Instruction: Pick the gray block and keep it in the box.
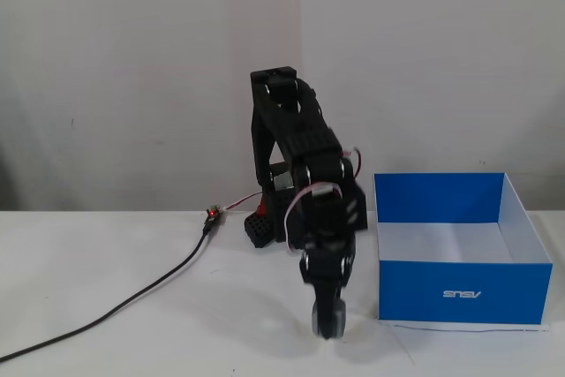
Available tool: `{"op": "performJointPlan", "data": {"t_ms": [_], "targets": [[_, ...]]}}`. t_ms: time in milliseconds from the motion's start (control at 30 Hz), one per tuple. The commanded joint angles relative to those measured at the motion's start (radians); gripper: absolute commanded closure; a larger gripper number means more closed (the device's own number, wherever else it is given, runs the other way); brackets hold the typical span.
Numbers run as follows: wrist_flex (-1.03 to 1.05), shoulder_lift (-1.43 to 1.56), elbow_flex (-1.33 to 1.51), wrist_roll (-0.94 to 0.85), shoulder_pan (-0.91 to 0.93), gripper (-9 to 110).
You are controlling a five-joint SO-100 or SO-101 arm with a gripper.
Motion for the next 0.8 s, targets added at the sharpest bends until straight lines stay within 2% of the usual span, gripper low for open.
{"op": "performJointPlan", "data": {"t_ms": [0,367,767], "targets": [[0.129,0.132,-0.235,-0.037,-0.015,88],[0.387,0.109,-0.615,-0.071,-0.268,88],[0.442,0.084,-0.644,-0.029,-0.650,88]]}}
